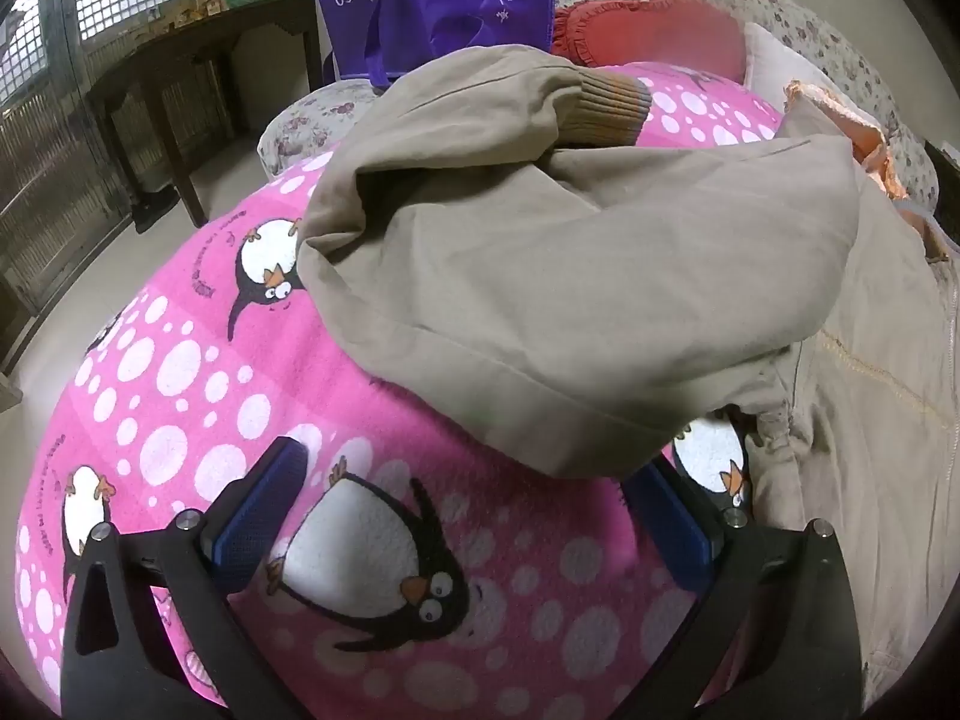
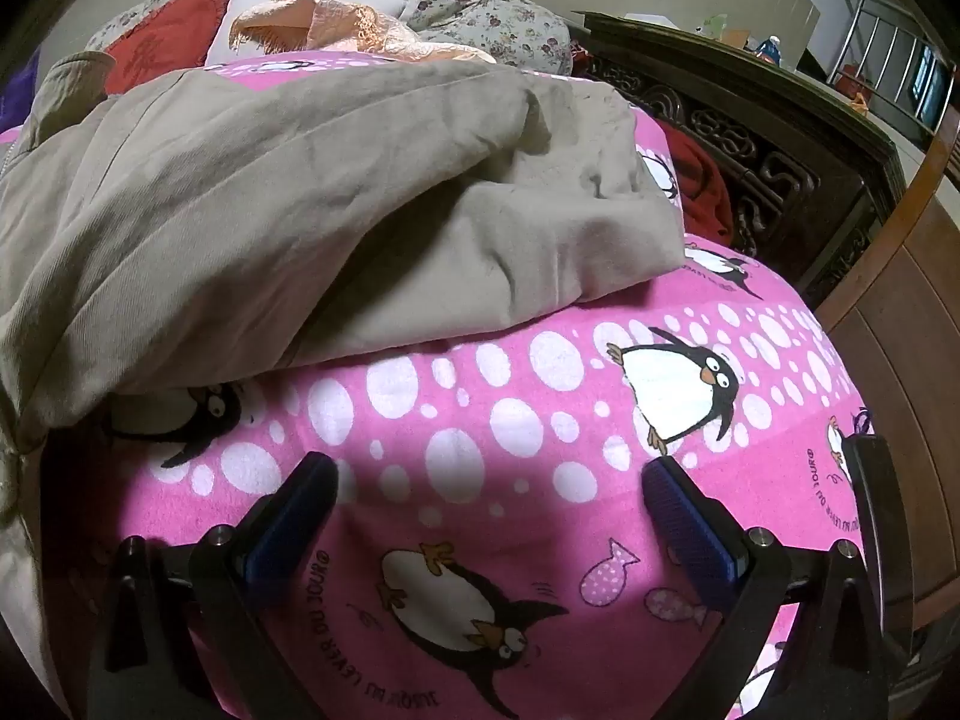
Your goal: Fold large clothes
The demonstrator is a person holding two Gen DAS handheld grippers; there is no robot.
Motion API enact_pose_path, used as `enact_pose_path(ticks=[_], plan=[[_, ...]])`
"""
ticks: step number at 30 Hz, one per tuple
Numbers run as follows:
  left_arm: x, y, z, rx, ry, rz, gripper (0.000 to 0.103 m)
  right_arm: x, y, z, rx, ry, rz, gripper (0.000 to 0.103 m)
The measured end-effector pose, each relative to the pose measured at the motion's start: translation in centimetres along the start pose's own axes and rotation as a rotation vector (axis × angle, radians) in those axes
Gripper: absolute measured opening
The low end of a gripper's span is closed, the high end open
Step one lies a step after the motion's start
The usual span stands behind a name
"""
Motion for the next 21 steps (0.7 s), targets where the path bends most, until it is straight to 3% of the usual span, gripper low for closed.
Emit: enact_pose_path(ticks=[5, 9, 13, 18, 21], plan=[[-0.4, -0.6, 1.9, 0.037, 0.069, -0.081, 0.103, -0.1, 0.1, 0.2, -0.023, 0.031, 0.001, 0.102], [-0.8, -1.8, 6.2, -0.069, 0.063, -0.073, 0.103, -0.1, 0.1, 1.1, 0.007, 0.136, 0.023, 0.102], [-2.0, -2.9, 11.6, -0.129, 0.028, -0.136, 0.103, -0.2, -0.8, 5.7, 0.071, 0.172, 0.026, 0.102], [-3.6, -4.4, 13.9, -0.174, 0.060, -0.238, 0.103, -0.7, -1.6, 13.3, 0.177, 0.151, 0.018, 0.103], [-5.3, -6.0, 14.2, -0.185, 0.088, -0.282, 0.103, -0.3, 0.1, 17.8, 0.253, 0.147, 0.026, 0.103]])
Point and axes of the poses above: each gripper's, at about its wrist camera, not at the fingertips, and z roughly against the way its jaws point, y to its left, x to its top, the point moved 6 cm from there along -z, roughly the way its jaws point, and after that the axes turned 4 degrees about z, right-handed, at the moved point
